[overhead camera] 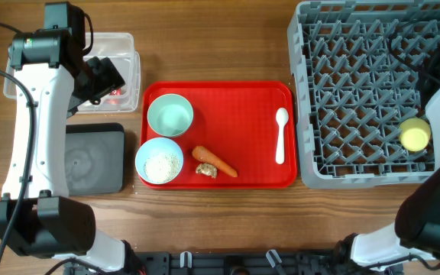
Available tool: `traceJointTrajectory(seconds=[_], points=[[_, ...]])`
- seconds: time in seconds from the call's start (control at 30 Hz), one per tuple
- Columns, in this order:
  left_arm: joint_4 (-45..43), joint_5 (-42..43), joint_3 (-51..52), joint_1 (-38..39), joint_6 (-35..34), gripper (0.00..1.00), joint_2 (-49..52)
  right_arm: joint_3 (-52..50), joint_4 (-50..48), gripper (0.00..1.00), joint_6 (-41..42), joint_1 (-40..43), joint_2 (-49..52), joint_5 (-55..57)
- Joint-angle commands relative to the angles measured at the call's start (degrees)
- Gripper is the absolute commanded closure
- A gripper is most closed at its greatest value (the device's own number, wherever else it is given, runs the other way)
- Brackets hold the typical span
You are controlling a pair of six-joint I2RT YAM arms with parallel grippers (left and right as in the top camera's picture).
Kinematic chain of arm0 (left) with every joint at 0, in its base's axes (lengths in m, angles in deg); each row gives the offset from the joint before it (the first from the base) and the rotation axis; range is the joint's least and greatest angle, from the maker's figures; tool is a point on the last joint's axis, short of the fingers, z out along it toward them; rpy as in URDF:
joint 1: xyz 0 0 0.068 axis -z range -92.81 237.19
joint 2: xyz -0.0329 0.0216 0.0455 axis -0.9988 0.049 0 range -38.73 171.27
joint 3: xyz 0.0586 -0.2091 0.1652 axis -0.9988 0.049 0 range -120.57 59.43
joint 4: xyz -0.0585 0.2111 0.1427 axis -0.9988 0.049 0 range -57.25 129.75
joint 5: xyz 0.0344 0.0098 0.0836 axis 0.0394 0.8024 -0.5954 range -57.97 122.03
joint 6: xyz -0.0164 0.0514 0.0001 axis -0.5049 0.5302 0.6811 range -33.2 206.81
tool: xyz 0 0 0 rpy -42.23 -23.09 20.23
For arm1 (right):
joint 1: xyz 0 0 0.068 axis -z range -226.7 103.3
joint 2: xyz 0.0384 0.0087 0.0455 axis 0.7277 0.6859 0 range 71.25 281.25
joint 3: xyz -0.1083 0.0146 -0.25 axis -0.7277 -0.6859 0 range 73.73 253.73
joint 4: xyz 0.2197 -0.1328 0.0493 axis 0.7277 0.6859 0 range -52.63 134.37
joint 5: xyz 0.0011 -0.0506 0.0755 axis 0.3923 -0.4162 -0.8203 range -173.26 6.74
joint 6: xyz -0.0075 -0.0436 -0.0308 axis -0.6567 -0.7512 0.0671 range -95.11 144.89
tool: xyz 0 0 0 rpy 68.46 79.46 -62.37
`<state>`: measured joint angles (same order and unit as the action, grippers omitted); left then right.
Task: Sort waste into correct bins and load items into the dishwasher rack
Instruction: 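Lift the plate and stand it upright in the dish rack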
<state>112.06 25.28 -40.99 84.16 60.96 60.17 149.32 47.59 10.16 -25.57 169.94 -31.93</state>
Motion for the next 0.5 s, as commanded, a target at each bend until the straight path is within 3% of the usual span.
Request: traceJointTrajectory(seconds=[0.0, 0.2, 0.47], points=[[-0.2, 0.5, -0.4, -0.2, -0.3, 0.05, -0.5, 0.8, -0.2, 0.96, -0.2, 0.3, 1.6, 0.8], [-0.2, 0.6, -0.4, -0.2, -0.3, 0.05, -0.5, 0.8, 1.2, 0.96, -0.3, -0.6, 1.6, -6.3], [0.0, 1.2, -0.4, -0.2, -0.3, 0.04, -0.5, 0.8, -4.2, 0.96, -2.0, 0.0, 1.6, 2.3]])
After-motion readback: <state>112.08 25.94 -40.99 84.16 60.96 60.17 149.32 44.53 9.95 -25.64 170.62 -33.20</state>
